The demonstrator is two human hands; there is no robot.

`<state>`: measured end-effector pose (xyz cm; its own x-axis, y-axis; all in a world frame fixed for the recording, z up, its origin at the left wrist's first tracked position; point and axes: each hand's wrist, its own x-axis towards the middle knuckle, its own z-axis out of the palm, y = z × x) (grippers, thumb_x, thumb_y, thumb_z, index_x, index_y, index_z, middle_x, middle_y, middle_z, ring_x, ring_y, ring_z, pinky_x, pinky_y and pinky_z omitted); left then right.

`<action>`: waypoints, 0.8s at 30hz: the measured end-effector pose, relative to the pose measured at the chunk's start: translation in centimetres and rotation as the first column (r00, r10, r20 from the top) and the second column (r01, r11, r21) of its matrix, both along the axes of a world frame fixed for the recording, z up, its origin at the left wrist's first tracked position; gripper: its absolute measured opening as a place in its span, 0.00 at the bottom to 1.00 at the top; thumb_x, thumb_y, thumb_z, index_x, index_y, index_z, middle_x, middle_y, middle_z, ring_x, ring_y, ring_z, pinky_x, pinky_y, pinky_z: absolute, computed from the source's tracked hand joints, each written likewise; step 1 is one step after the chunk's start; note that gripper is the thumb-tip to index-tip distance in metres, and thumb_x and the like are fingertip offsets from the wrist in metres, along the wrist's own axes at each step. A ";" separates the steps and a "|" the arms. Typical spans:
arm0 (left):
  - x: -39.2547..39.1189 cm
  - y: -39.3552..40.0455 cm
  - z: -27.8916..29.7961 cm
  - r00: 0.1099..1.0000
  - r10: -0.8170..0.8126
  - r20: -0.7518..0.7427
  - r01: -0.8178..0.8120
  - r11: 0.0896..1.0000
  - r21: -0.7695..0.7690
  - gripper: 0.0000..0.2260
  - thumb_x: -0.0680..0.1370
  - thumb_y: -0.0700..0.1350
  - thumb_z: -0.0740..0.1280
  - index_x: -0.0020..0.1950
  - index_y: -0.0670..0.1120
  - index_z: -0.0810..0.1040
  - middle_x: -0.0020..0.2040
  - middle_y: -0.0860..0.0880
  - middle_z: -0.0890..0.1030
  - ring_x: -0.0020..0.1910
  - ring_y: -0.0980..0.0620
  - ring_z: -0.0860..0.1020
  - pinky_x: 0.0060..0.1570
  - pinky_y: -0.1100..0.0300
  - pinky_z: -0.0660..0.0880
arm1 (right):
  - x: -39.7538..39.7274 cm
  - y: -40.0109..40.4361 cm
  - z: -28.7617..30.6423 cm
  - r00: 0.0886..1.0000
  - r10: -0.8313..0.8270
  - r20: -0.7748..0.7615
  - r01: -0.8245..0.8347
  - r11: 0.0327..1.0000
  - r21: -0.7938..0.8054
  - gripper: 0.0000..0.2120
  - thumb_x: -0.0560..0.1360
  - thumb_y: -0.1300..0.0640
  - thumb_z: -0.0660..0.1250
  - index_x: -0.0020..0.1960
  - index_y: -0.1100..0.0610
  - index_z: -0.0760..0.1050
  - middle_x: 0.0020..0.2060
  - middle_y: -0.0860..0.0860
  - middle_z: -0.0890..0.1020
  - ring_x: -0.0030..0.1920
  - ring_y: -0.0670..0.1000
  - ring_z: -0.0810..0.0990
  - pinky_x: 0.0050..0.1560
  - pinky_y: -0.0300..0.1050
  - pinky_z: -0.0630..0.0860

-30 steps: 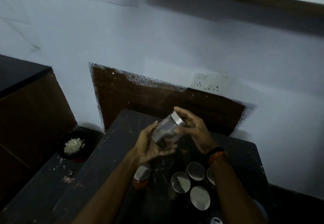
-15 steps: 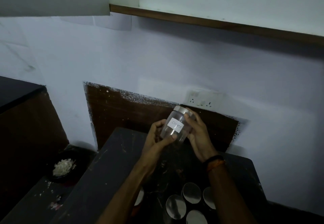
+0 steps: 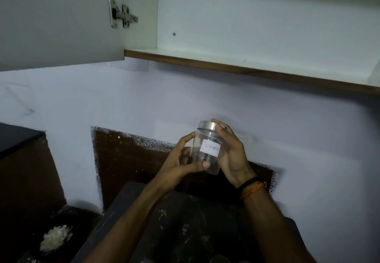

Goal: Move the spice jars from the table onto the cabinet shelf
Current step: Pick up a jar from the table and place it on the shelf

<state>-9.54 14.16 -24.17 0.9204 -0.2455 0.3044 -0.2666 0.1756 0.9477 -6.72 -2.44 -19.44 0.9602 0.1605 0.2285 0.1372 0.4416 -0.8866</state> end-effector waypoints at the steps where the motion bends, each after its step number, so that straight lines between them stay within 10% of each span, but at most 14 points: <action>1: 0.5 0.2 1.1 1.000 -0.005 0.016 0.005 1.000 0.008 0.38 0.68 0.45 0.80 0.74 0.62 0.67 0.64 0.46 0.81 0.64 0.45 0.80 0.65 0.40 0.75 | 0.3 0.0 1.2 1.000 0.009 0.024 -0.009 1.000 -0.011 0.26 0.74 0.50 0.69 0.69 0.58 0.72 0.58 0.56 0.82 0.54 0.55 0.83 0.52 0.51 0.81; 7: 3.6 1.3 9.0 0.990 -0.018 0.142 0.015 1.000 0.020 0.39 0.66 0.49 0.81 0.73 0.62 0.68 0.66 0.45 0.79 0.65 0.41 0.78 0.66 0.37 0.73 | 1.9 -0.1 9.9 0.976 -0.001 0.216 0.060 0.962 -0.267 0.30 0.74 0.43 0.69 0.71 0.55 0.70 0.65 0.55 0.79 0.63 0.56 0.79 0.63 0.55 0.77; 18: 7.3 2.9 21.0 0.925 -0.025 0.379 -0.034 0.988 0.148 0.35 0.73 0.44 0.74 0.76 0.58 0.64 0.63 0.43 0.81 0.62 0.45 0.81 0.62 0.51 0.78 | 4.7 1.0 21.9 0.902 -0.040 0.429 0.210 0.910 -0.357 0.23 0.75 0.43 0.71 0.63 0.56 0.77 0.57 0.54 0.83 0.55 0.54 0.84 0.54 0.50 0.82; 24: 10.2 5.1 24.0 0.817 0.059 0.574 -0.323 0.871 0.371 0.27 0.81 0.67 0.55 0.77 0.58 0.65 0.71 0.56 0.75 0.73 0.59 0.69 0.73 0.54 0.64 | 7.3 1.3 24.9 0.861 -0.104 0.497 0.271 0.922 -0.276 0.20 0.74 0.46 0.73 0.58 0.59 0.80 0.52 0.55 0.85 0.50 0.53 0.85 0.42 0.42 0.81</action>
<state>0.66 19.26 -0.22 0.6854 -0.3085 0.6596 -0.7276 -0.3252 0.6040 0.53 -1.11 5.43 0.7721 0.1335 0.6213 0.6191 0.0629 -0.7828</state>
